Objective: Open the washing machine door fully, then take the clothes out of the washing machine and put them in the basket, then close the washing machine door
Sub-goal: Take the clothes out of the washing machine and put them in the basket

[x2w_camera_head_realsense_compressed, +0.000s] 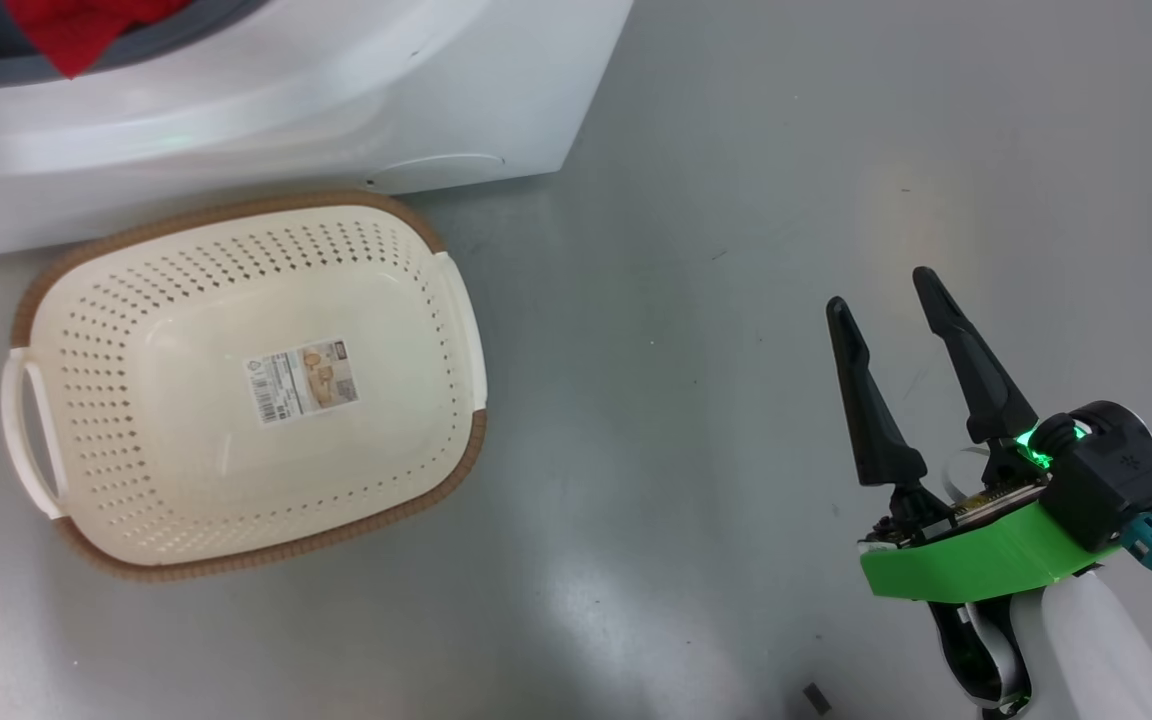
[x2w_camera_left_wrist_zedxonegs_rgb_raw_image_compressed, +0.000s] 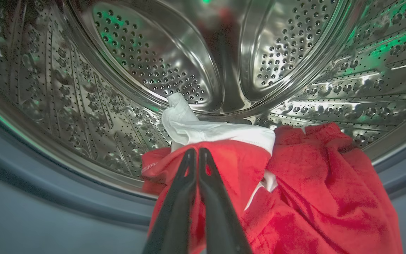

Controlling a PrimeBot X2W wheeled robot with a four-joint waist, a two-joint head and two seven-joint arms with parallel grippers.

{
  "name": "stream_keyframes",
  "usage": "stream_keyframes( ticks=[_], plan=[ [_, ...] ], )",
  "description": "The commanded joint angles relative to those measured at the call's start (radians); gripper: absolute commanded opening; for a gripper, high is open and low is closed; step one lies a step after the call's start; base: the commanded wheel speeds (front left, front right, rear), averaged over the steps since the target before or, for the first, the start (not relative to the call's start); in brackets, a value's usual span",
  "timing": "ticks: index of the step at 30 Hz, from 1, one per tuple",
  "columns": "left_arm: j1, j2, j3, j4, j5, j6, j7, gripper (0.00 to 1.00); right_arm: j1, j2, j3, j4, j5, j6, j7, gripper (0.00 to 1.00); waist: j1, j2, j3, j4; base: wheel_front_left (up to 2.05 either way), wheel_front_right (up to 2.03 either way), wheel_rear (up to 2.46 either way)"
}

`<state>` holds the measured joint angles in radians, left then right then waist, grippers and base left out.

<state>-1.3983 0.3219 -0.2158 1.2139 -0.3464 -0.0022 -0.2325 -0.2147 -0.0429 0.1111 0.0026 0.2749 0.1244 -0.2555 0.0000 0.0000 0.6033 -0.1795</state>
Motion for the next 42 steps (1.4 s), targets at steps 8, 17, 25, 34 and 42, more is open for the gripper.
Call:
stream_keyframes(
  ticks=[8,17,25,34,42],
  plan=[
    [0.076,0.028,-0.012,-0.177,0.009,-0.006,-0.028,0.0,-0.007,-0.007,0.017,-0.015,0.006,0.006,-0.006,1.0,0.0,0.0,-0.023,0.037,0.0,0.0,0.0],
    [0.227,0.025,0.004,-0.366,-0.004,0.014,-0.029,0.0,-0.009,-0.007,0.01,-0.013,0.003,0.006,-0.006,1.0,0.0,0.0,-0.054,0.063,0.0,0.0,0.0],
    [0.374,0.034,0.002,-0.543,-0.014,0.042,-0.018,0.0,-0.002,-0.007,0.003,-0.011,0.006,0.006,-0.006,1.0,0.0,0.0,-0.091,0.076,0.0,0.0,0.0],
    [0.526,0.05,0.005,-0.786,-0.031,0.088,0.044,0.0,0.005,-0.007,-0.014,-0.015,0.011,0.006,-0.006,1.0,0.0,0.0,-0.116,0.094,0.0,0.0,0.0],
    [0.647,0.06,-0.018,-1.069,-0.016,0.146,0.121,0.0,0.012,-0.007,-0.037,-0.03,0.012,0.006,-0.006,1.0,0.0,0.0,-0.129,0.13,0.0,0.0,0.0]
  ],
)
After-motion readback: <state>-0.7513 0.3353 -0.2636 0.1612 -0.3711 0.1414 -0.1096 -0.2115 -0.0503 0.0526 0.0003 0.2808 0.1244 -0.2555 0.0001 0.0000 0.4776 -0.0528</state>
